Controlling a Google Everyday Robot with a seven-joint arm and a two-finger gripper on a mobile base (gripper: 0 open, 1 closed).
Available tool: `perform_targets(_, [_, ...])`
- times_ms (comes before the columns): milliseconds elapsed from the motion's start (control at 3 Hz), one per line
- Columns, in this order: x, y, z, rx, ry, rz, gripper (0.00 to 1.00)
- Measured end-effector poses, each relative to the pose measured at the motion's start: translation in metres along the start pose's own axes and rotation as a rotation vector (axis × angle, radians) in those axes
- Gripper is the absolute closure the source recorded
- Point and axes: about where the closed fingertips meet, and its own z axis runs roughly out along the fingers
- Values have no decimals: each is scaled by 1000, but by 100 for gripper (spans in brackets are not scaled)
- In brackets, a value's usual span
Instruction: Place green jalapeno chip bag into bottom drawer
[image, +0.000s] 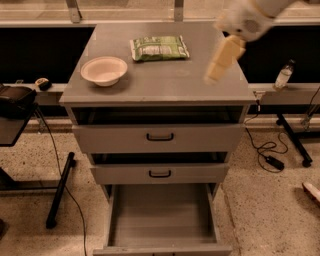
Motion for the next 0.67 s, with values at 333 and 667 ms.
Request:
perform_targets(333, [-60,-39,46,40,-133,-145,0])
perform_targets(667, [-64,-40,57,38,-156,-186,0])
